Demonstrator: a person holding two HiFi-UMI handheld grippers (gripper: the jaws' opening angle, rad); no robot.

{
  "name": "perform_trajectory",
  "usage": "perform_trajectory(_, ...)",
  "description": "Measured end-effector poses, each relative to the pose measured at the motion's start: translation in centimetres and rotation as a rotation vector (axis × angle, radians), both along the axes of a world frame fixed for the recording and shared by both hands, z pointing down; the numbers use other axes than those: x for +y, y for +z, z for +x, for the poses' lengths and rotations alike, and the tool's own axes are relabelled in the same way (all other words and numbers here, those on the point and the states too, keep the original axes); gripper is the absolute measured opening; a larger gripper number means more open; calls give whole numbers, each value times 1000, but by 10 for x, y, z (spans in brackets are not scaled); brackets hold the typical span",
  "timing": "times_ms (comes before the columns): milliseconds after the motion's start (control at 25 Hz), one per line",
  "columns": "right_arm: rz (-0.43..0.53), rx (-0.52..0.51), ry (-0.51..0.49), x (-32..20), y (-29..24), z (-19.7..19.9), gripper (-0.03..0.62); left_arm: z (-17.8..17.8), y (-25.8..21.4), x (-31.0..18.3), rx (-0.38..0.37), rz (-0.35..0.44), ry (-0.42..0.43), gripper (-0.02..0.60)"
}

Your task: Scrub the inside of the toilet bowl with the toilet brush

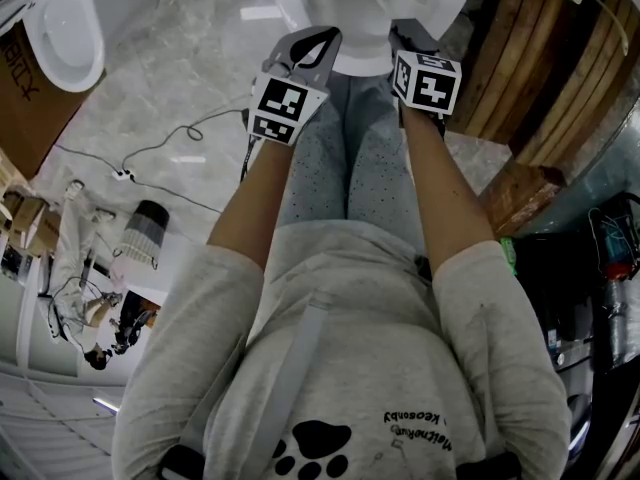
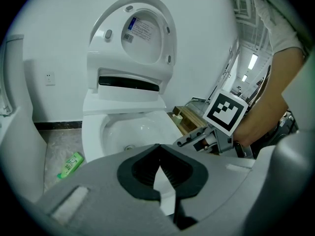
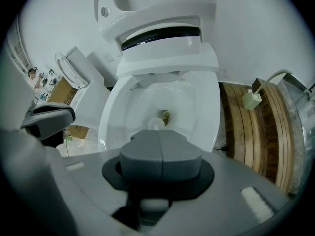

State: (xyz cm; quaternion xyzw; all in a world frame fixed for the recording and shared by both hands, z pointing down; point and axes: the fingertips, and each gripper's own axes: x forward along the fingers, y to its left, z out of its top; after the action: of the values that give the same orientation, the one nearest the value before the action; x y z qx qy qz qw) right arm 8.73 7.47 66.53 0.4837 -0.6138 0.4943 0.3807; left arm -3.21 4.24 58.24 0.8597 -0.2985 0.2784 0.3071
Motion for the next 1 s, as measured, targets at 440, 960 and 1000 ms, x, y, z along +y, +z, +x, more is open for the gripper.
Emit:
perform_trajectory(440,-20,51,-8,-22,7,-8,149,-9,0,12,-2,-11,-13,-5)
perform_trajectory(960,-36,-10,77,-54,-11,12,149,-10,-29,2,13,34,0,-5)
perform_trajectory(1000,-28,0,53,-54,-16,14,148,-10,-32,2,14,39,2,-5)
